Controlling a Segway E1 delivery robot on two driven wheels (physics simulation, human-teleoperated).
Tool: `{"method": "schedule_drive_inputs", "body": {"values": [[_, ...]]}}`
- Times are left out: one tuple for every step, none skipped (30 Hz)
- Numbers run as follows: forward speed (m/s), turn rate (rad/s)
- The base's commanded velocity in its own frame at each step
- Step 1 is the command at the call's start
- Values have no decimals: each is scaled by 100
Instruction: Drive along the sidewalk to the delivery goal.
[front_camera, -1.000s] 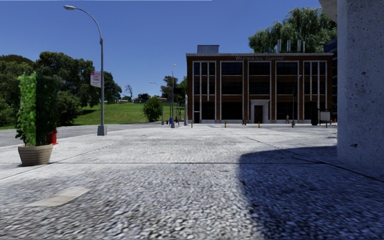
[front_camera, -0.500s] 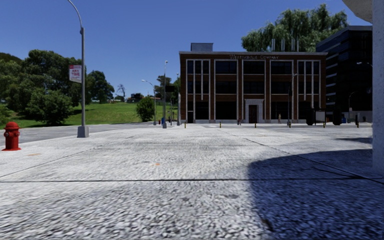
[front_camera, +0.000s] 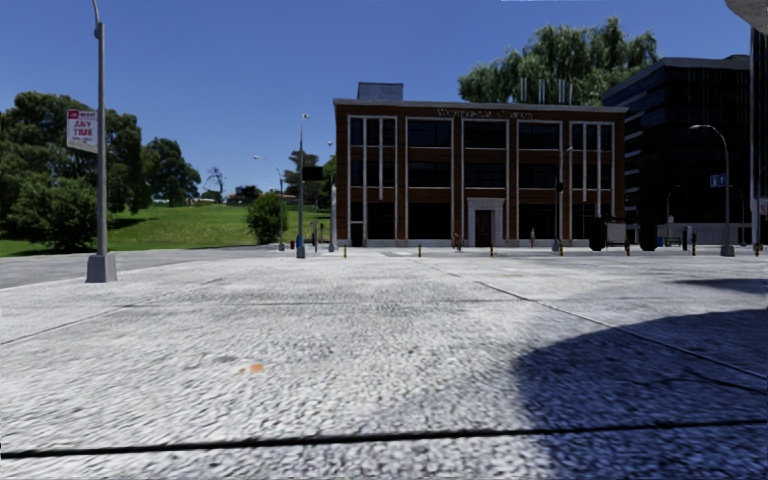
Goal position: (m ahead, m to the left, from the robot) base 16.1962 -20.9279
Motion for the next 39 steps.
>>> {"method": "schedule_drive_inputs", "body": {"values": [[198, -34], [198, -34], [198, -35], [198, -35], [198, -35], [198, -35], [198, -35], [198, -35], [198, -35], [198, -35], [198, -35], [198, -35], [198, -35], [198, -35], [198, -35], [198, -35], [198, -35], [198, -35], [198, -35], [198, -35], [198, -35], [198, -35], [198, -35], [198, -35], [198, -35], [198, -35], [198, -35], [198, -36], [198, -36], [198, -36], [198, -36], [198, -36], [198, -36], [198, -36], [198, -36], [198, -36], [198, -36], [198, -36], [198, -36]]}}
